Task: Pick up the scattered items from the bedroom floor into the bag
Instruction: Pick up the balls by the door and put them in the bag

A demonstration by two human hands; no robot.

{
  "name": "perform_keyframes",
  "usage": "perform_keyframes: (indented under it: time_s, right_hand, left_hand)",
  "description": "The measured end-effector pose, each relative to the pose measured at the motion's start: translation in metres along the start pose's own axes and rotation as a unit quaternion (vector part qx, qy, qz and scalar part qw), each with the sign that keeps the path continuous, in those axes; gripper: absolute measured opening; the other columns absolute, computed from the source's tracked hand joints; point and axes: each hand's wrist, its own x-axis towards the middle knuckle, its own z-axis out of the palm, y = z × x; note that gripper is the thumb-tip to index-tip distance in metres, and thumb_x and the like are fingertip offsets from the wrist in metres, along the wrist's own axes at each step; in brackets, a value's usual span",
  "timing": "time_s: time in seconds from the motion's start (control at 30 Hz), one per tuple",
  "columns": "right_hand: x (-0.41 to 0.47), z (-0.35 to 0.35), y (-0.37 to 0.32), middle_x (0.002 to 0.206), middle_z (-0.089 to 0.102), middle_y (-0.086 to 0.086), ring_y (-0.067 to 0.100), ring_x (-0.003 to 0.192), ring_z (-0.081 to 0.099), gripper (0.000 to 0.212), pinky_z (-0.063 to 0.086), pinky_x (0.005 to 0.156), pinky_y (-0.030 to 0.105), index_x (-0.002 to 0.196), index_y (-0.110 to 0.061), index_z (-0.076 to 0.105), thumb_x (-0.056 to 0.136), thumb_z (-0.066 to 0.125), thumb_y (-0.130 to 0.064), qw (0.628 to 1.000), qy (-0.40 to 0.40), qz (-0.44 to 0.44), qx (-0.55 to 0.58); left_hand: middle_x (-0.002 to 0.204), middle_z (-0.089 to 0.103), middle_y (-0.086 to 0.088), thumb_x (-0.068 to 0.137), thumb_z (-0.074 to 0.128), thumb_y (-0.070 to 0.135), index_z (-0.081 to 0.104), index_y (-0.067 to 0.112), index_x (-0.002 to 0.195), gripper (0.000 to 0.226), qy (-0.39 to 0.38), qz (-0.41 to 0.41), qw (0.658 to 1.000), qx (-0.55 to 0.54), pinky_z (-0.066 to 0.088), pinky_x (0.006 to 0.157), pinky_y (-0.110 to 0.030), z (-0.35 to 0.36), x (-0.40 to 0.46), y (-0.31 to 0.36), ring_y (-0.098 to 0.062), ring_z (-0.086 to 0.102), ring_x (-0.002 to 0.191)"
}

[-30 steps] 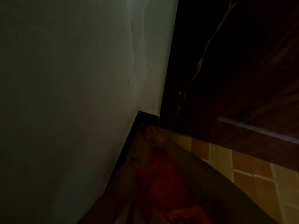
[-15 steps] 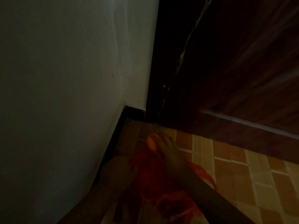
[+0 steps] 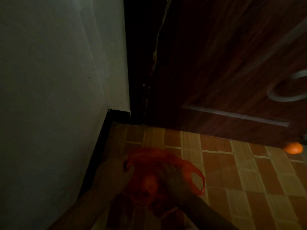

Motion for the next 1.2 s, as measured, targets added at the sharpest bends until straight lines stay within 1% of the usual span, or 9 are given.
perform_keyframes:
  time_s: [0.1, 0.23, 0.3, 0.37, 0.47, 0.6, 0.8, 0.93, 1.2]
  right_hand:
    - [-0.013, -0.017, 0.026, 0.143, 0.061, 0.005, 0.032, 0.128, 0.063, 0.081, 0.054, 0.099, 0.055, 0.140, -0.027, 0.052, 0.069, 0.090, -0.035, 0.994, 0.080, 0.075, 0.012]
    - [-0.038, -0.027, 0.061, 0.165, 0.031, 0.003, 0.028, 0.150, 0.035, 0.080, 0.037, 0.119, 0.050, 0.162, -0.024, 0.026, 0.096, 0.063, -0.049, 0.970, 0.065, 0.232, 0.031]
    - [-0.050, -0.025, 0.073, 0.153, 0.047, 0.001, 0.019, 0.135, 0.052, 0.064, 0.048, 0.111, 0.039, 0.154, -0.023, 0.040, 0.099, 0.058, -0.051, 0.954, 0.038, 0.288, 0.073]
    - [-0.061, -0.030, 0.081, 0.114, 0.070, -0.005, 0.007, 0.093, 0.068, 0.029, 0.060, 0.085, 0.030, 0.124, -0.026, 0.064, 0.101, 0.058, -0.044, 0.941, 0.038, 0.318, 0.110]
    - [-0.074, -0.041, 0.084, 0.077, 0.069, -0.011, 0.003, 0.062, 0.064, 0.018, 0.059, 0.062, 0.025, 0.095, -0.027, 0.071, 0.104, 0.056, -0.030, 0.925, 0.055, 0.352, 0.132]
    - [-0.092, -0.086, 0.075, 0.072, 0.068, -0.013, 0.002, 0.054, 0.063, 0.021, 0.049, 0.052, 0.021, 0.082, -0.034, 0.069, 0.101, 0.065, -0.028, 0.911, 0.118, 0.339, 0.203]
    - [-0.137, -0.206, 0.039, 0.070, 0.069, -0.011, 0.005, 0.052, 0.062, 0.019, 0.051, 0.054, 0.029, 0.080, -0.027, 0.072, 0.099, 0.068, -0.024, 0.888, 0.159, 0.323, 0.286]
    - [-0.180, -0.302, 0.011, 0.072, 0.067, -0.013, 0.006, 0.057, 0.062, 0.017, 0.041, 0.051, 0.015, 0.084, -0.020, 0.075, 0.100, 0.067, -0.021, 0.876, 0.161, 0.332, 0.311]
    - [-0.289, -0.512, -0.058, 0.069, 0.064, -0.016, 0.001, 0.061, 0.061, 0.012, 0.038, 0.050, 0.011, 0.085, -0.022, 0.075, 0.097, 0.071, -0.022, 0.858, 0.183, 0.343, 0.336]
  left_hand:
    - [0.072, 0.064, 0.010, 0.101, 0.066, 0.032, 0.069, 0.030, 0.096, 0.006, 0.003, 0.016, 1.000, -0.012, 0.052, 0.054, -0.023, 0.004, 0.002, 0.000, -0.006, 0.062, 0.060]
    - [0.071, 0.066, 0.012, 0.101, 0.062, 0.043, 0.072, 0.029, 0.103, 0.017, 0.002, 0.028, 0.999, -0.019, 0.052, 0.051, -0.025, 0.007, 0.007, 0.004, -0.005, 0.064, 0.058]
    - [0.067, 0.064, 0.011, 0.100, 0.062, 0.045, 0.073, 0.024, 0.102, 0.024, 0.015, 0.034, 0.999, -0.017, 0.051, 0.048, -0.026, 0.008, 0.011, 0.008, -0.006, 0.062, 0.054]
    - [0.067, 0.066, 0.009, 0.096, 0.058, 0.056, 0.073, 0.023, 0.096, 0.035, 0.026, 0.040, 0.999, -0.027, 0.057, 0.050, -0.036, 0.007, 0.013, 0.016, -0.008, 0.063, 0.053]
    - [0.074, 0.069, 0.009, 0.091, 0.059, 0.058, 0.073, 0.021, 0.093, 0.040, 0.056, 0.035, 0.997, -0.051, 0.060, 0.056, -0.041, 0.002, 0.006, 0.030, -0.010, 0.066, 0.060]
    - [0.084, 0.061, 0.018, 0.092, 0.076, 0.035, 0.069, 0.022, 0.103, 0.018, 0.092, 0.000, 0.990, -0.109, 0.056, 0.073, -0.035, -0.022, -0.019, 0.070, -0.011, 0.064, 0.078]
    - [0.075, 0.066, 0.016, 0.094, 0.071, 0.037, 0.066, 0.037, 0.089, 0.008, 0.062, 0.002, 0.990, -0.123, 0.046, 0.064, -0.022, -0.100, -0.074, 0.134, 0.002, 0.065, 0.069]
    - [0.076, 0.069, 0.014, 0.096, 0.069, 0.039, 0.074, 0.027, 0.099, 0.013, 0.045, -0.007, 0.991, -0.125, 0.048, 0.062, -0.026, -0.167, -0.109, 0.188, -0.002, 0.067, 0.069]
    - [0.067, 0.064, 0.017, 0.097, 0.068, 0.035, 0.067, 0.029, 0.091, 0.008, 0.019, 0.031, 0.995, -0.098, 0.045, 0.060, -0.021, -0.323, -0.197, 0.337, -0.001, 0.066, 0.065]
